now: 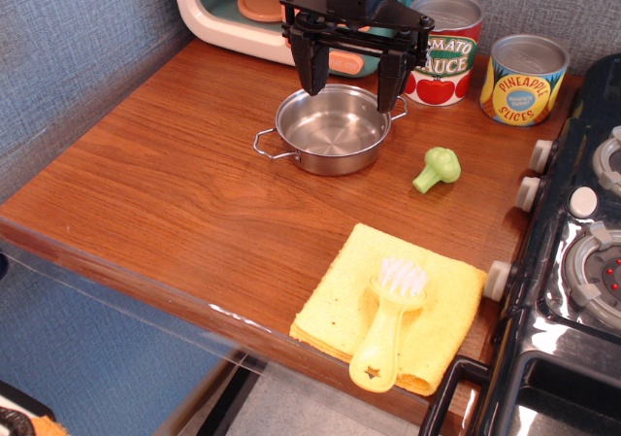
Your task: Move the yellow brush to the left of the metal pot.
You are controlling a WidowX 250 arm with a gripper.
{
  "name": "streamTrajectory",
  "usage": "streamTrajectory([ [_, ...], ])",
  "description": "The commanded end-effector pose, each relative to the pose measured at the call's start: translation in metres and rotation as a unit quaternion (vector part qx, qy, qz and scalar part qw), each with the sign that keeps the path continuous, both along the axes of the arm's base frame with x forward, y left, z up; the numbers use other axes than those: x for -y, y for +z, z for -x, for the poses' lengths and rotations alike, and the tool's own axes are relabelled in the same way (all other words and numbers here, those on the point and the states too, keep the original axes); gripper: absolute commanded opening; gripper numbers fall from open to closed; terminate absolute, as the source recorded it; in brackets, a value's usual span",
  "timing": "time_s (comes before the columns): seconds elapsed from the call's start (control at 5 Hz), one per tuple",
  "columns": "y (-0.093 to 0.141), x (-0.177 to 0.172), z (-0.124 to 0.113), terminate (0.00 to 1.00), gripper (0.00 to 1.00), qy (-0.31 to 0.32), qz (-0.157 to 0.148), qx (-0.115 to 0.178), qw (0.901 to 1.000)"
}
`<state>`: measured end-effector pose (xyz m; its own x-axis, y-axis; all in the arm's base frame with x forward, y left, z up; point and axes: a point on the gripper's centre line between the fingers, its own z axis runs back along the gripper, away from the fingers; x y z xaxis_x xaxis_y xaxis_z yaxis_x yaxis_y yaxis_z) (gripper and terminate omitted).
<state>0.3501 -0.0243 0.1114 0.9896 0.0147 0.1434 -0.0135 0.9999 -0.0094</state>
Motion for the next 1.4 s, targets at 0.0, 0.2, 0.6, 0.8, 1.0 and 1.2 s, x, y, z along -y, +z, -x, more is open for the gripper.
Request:
streamTrajectory([
  [0.0, 0.0, 0.0, 0.0, 0.0, 1.0, 0.0, 0.0, 0.0, 1.0],
  [0.2, -0.005, 0.016, 0.009, 0.0, 1.0, -0.006, 0.012, -0.002, 0.9999],
  [0.6, -0.01, 0.055, 0.065, 0.0, 1.0, -0.006, 0.005, -0.012, 0.9999],
  [0.8, -0.024, 0.066, 0.092, 0.0, 1.0, -0.003, -0.004, -0.023, 0.9997],
  [1.0, -0.046, 0.067, 0.107, 0.0, 1.0, 0.015, -0.02, -0.029, 0.9993],
  [1.2, -0.07, 0.073, 0.112, 0.0, 1.0, 0.038, -0.025, -0.018, 0.9988],
])
